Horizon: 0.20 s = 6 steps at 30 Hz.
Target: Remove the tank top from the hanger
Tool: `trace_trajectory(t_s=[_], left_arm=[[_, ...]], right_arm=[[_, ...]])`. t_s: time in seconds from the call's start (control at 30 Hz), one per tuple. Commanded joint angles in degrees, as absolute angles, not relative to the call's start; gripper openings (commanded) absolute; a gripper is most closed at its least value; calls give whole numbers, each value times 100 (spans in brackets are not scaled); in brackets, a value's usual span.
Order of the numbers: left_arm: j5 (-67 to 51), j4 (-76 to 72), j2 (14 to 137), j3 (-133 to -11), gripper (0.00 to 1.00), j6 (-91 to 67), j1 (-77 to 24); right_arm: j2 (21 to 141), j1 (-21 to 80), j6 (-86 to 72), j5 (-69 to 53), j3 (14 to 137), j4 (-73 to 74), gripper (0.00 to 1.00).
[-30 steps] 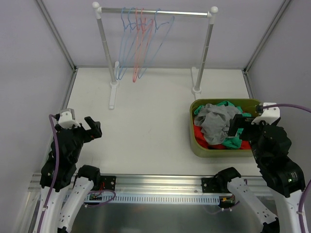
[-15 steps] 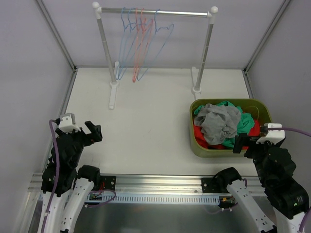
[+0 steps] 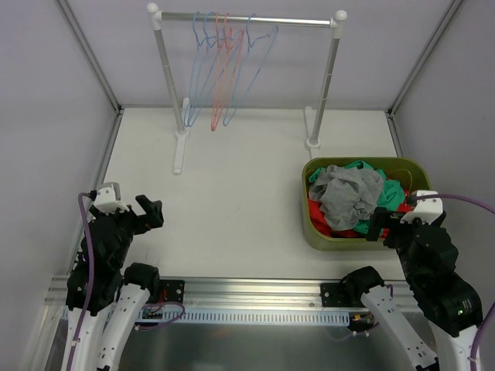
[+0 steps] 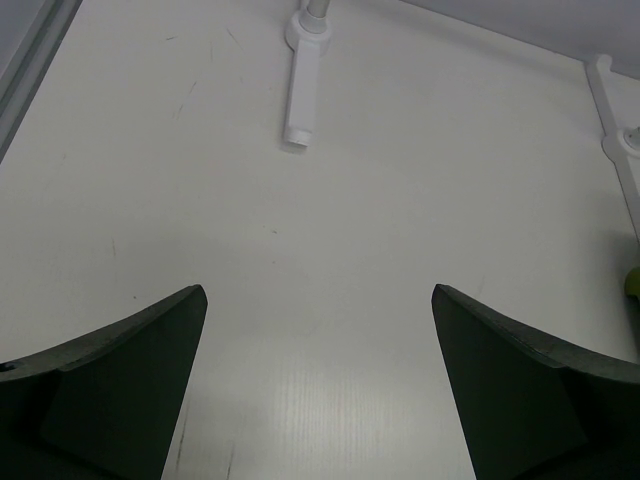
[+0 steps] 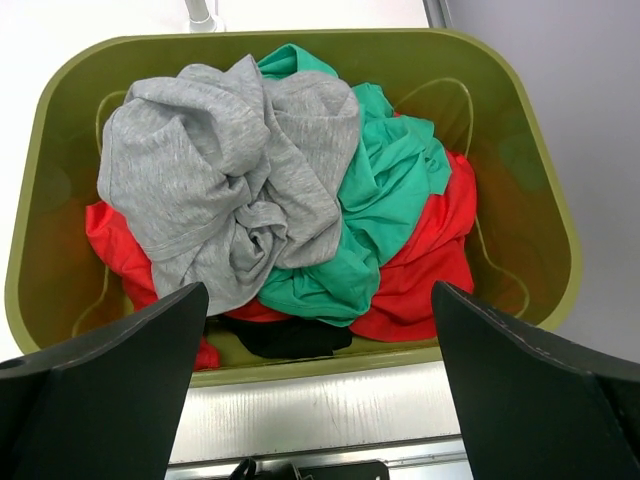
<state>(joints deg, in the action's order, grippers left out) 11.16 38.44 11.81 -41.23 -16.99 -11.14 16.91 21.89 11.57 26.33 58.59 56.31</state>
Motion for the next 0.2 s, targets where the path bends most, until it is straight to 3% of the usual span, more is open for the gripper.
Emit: trace_trajectory(t_s=[0.0,0.17], left_arm=[[1072,3727,1195,-4113,99,-1644,-1063],[1090,3727,1125,-4113,99,-1635,-1063]], right_arm=[[1828,2206,1090,2716,5862,5335,100],[1881,2215,984,2558,5818,5317,100]])
